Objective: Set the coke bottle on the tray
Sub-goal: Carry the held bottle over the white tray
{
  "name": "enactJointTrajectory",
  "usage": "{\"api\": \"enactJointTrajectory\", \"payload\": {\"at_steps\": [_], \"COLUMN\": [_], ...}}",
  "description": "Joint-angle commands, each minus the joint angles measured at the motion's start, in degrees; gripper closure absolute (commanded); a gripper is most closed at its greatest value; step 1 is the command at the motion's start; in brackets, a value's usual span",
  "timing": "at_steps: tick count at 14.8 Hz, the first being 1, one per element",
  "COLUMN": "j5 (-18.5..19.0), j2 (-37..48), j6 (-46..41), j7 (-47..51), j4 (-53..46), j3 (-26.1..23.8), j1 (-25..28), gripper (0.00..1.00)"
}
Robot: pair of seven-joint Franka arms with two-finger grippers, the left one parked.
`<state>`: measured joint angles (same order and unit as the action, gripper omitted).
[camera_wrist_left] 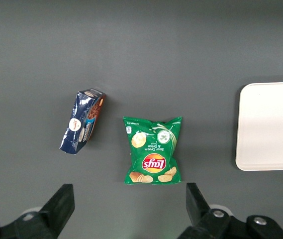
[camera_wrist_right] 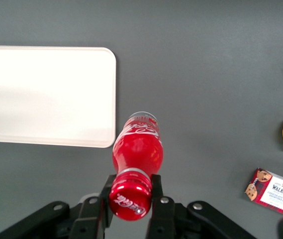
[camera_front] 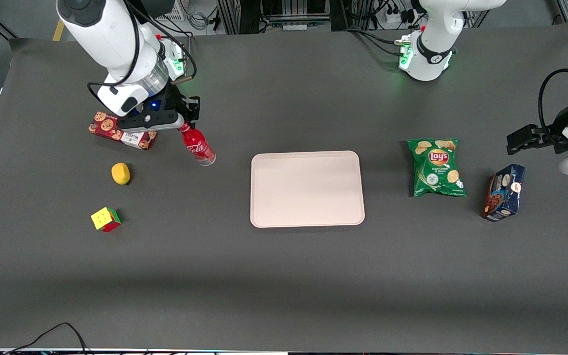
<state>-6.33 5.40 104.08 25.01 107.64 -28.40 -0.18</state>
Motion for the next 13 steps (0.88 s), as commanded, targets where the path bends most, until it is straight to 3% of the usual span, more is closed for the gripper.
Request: {"api": "enactJointTrajectory", "payload": {"at_steps": [1,3,9,13], "j5": [5.5,8.0,16.9,21.2], "j2": [-12.1,-17.9,-31.7,-36.8], "j6": [-6.9,-7.7,-6.5,-1.5], "j7": [9.5,15.0,26.1,31.3], "j4": [-16.5,-21.7,-30.5,-30.8], "j3": [-2.6,-4.9,-5.1,-5.2], "j1": [2.1,3.2,11.8,14.9], "gripper": [1.00,1.00,1.00,1.00]}}
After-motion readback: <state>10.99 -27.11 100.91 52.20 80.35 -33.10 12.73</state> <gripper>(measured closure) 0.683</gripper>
